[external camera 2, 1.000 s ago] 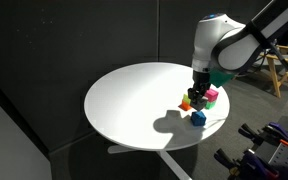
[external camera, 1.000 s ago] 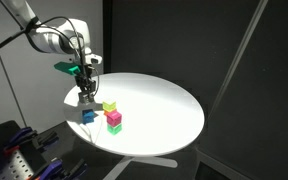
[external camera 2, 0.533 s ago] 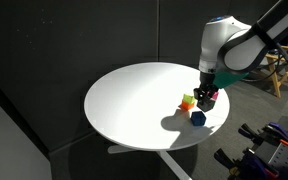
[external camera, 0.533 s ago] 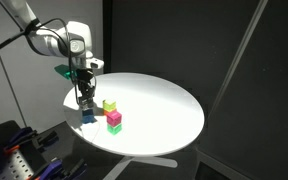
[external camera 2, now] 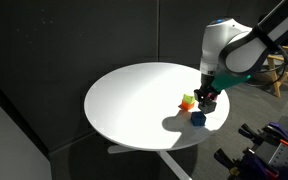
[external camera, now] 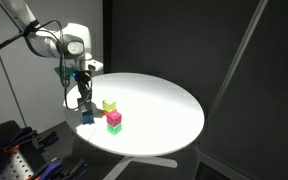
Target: Pick up the gray block and put it on the blue block
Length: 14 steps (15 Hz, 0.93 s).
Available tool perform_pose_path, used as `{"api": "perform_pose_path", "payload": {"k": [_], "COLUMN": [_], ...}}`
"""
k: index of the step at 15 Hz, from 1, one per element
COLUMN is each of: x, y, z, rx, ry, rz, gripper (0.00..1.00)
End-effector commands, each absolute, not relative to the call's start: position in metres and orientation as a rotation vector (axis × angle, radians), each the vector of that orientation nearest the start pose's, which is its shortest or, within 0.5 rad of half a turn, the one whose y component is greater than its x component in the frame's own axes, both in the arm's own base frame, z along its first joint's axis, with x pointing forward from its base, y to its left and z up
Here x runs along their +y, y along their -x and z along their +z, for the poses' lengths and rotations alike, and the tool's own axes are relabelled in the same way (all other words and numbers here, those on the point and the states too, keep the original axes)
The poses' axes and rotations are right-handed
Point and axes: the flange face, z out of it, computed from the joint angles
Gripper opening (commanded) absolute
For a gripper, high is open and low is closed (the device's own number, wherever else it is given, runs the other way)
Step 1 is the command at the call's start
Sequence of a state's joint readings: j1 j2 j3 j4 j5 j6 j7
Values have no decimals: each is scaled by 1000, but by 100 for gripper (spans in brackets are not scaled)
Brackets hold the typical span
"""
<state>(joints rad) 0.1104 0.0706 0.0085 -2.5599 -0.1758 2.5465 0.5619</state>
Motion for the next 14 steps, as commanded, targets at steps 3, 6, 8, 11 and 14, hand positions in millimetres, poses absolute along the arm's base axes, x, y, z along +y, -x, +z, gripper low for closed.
{"api": "perform_pose_path", "payload": {"k": [3,6,8,11,14], "x": [60,63,65,65,64], "y": [-441,-444,-445,-449,-452], "z": [231,228,226,223,220], "rx": [546,568,583,606,621], "ry": [3213,3204,3197,3186,3179], "rz": [48,44,40,31,23], "gripper": [27,27,27,27,27]}}
